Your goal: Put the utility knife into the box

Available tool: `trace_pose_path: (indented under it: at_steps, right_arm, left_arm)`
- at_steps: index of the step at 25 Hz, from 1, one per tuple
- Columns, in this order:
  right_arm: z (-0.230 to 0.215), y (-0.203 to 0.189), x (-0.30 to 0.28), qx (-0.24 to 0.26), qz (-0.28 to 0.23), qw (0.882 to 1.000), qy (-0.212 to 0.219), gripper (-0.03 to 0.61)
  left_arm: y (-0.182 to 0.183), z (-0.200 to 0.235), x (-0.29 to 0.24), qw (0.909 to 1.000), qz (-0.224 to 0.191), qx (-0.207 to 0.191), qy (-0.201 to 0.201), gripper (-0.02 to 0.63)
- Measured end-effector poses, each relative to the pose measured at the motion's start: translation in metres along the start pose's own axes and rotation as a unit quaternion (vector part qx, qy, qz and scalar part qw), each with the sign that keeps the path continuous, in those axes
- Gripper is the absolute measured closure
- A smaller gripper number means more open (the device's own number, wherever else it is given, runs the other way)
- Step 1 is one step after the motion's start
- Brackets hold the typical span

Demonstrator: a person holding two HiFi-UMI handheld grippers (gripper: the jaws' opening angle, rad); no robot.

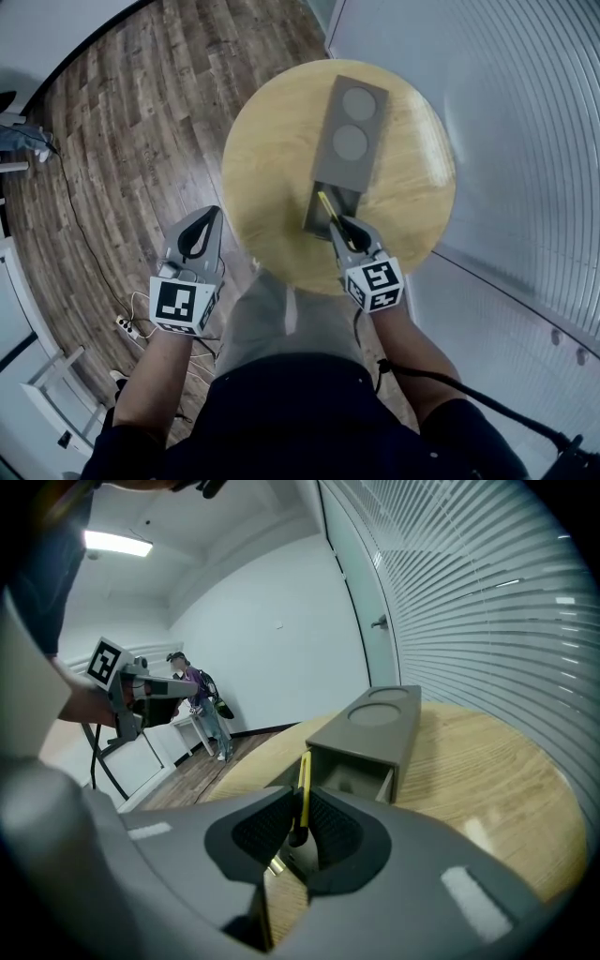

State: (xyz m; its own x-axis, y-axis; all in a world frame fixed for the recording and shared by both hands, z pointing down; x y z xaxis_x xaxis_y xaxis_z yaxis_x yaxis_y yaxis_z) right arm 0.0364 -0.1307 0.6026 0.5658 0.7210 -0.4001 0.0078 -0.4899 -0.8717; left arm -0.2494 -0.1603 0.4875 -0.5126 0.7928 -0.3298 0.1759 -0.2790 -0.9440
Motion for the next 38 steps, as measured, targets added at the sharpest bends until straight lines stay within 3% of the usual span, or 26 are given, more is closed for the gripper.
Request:
trace_pose_path:
  at_steps: [15, 24, 38]
  right_arm:
    - [0.003, -0.002, 0.002, 0.014, 0.007, 1.0, -0.009, 0.515]
    - [0.011, 0.011, 0.02, 0.026, -0.017, 0.999, -0.02, 0.515]
    - [0.017, 0.058, 0.077, 0.042, -0.066, 0.994, -0.07, 0.515]
  left_arm:
    - [0.006, 0.0, 0.014, 0.9998, -0.016, -0.005, 0.014, 0.607]
    - [0.02, -0.008, 0.029, 0.9991, -0.037, -0.017, 0.015, 0.607]
    - [0.074, -0.019, 0.034, 0.9949, -0.092, -0.041, -0.002, 0.608]
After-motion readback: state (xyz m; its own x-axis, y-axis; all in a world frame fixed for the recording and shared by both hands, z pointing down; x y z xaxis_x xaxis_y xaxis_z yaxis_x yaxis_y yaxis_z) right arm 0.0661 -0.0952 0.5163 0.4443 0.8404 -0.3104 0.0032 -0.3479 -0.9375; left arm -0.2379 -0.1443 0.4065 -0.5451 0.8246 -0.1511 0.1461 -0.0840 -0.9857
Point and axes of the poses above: the fingertips, and each gripper's own axes: x backward along the fingers, z to its left, y out of its top, the point moved 8 cm from there along x, backward along the fingers, and after that the axes turned 10 degrees about -z, right-handed, at the moved point
